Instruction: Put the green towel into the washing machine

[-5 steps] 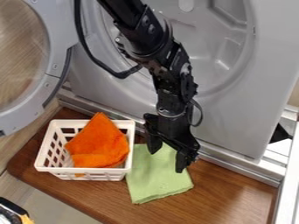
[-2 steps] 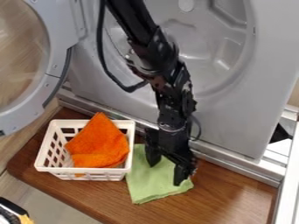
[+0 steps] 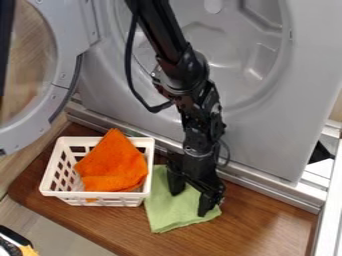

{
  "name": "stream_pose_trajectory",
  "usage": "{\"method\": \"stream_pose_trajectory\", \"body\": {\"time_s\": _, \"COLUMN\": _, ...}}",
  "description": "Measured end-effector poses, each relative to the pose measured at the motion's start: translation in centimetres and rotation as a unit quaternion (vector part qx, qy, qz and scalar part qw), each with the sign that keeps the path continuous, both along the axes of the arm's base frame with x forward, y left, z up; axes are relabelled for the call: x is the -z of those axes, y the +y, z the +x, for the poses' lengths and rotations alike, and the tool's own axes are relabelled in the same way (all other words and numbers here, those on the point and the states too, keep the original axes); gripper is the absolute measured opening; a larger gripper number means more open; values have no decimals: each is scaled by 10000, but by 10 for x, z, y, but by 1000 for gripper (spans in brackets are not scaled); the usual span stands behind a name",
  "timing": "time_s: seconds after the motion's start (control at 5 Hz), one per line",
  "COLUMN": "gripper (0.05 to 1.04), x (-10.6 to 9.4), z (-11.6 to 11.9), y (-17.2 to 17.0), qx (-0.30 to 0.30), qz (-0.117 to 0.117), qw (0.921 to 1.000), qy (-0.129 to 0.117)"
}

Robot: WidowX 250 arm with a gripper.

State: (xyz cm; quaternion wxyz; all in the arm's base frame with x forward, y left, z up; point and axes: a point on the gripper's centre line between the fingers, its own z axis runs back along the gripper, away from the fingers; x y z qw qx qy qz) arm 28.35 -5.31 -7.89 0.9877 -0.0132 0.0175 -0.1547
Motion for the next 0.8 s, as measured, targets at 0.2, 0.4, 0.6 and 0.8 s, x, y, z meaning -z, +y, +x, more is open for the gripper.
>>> {"method": "stream_pose_trajectory", "body": {"time_s": 0.2, "gripper": 950, "x": 1, "z": 3, "y": -2, "qx": -71, "qz": -55, "qw": 10000, "qy": -7}}
{"method": "stream_pose_trajectory", "body": {"time_s": 0.4, "gripper": 693, "x": 1, "z": 3, "y": -1, "qx": -74, "qz": -51, "qw": 10000, "qy": -39}}
{"method": "stream_pose_trajectory", "body": {"time_s": 0.6, "gripper": 421, "x": 2, "z": 4, "y": 0, "qx": -50, "qz": -37, "qw": 9999, "qy": -96}}
{"method": "stream_pose_trajectory", "body": {"time_s": 0.8, "gripper": 218, "x": 1, "z": 3, "y": 2, "qx": -48, "qz": -28, "qw": 9999, "qy": -151}}
